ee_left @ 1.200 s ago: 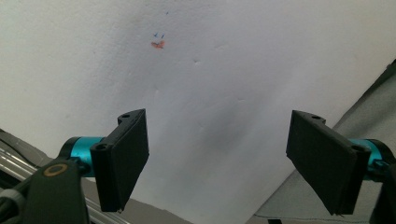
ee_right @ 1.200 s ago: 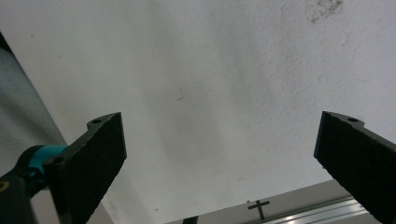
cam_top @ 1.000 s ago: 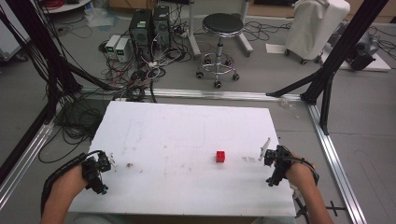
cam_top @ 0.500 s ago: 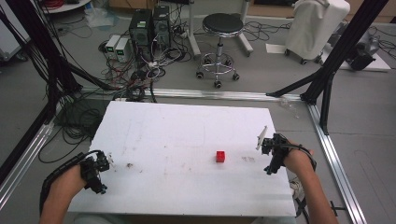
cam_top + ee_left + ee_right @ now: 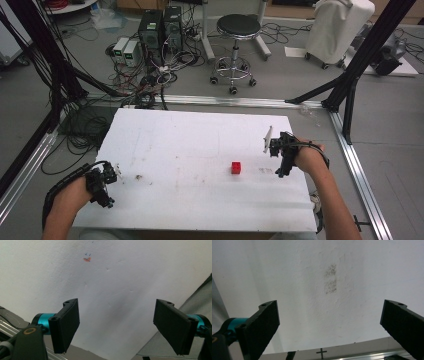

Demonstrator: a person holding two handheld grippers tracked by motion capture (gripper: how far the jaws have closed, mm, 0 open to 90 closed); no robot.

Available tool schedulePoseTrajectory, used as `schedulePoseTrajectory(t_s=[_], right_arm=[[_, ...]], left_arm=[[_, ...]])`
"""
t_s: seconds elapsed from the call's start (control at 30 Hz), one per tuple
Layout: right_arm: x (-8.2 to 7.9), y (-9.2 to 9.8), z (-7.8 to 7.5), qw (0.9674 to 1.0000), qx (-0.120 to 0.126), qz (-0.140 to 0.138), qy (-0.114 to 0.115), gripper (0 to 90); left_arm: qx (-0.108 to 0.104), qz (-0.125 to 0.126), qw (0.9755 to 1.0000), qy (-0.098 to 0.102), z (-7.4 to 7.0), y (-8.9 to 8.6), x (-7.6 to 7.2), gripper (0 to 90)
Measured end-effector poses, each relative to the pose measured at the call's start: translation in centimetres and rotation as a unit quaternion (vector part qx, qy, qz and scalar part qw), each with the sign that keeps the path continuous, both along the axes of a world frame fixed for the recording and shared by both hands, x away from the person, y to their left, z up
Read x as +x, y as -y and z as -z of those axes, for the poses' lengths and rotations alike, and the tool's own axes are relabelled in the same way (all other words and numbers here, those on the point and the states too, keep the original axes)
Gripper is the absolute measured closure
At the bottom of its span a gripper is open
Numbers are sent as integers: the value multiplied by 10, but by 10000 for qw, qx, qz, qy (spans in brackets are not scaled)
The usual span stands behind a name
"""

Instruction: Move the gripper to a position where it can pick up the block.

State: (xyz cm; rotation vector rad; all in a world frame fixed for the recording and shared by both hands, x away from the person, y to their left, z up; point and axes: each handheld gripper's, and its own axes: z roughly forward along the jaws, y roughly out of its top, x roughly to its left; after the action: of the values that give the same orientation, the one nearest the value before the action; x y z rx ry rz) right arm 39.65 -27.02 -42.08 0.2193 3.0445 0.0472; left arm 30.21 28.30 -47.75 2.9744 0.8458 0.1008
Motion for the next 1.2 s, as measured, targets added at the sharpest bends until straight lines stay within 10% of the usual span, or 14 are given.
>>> schedulePoseTrajectory(t_s=[1.2], right_arm=[[35,-105,54,9971,77,-737,-167,16]], left_arm=[[-72,12,10000,35,-1,1,0,214]])
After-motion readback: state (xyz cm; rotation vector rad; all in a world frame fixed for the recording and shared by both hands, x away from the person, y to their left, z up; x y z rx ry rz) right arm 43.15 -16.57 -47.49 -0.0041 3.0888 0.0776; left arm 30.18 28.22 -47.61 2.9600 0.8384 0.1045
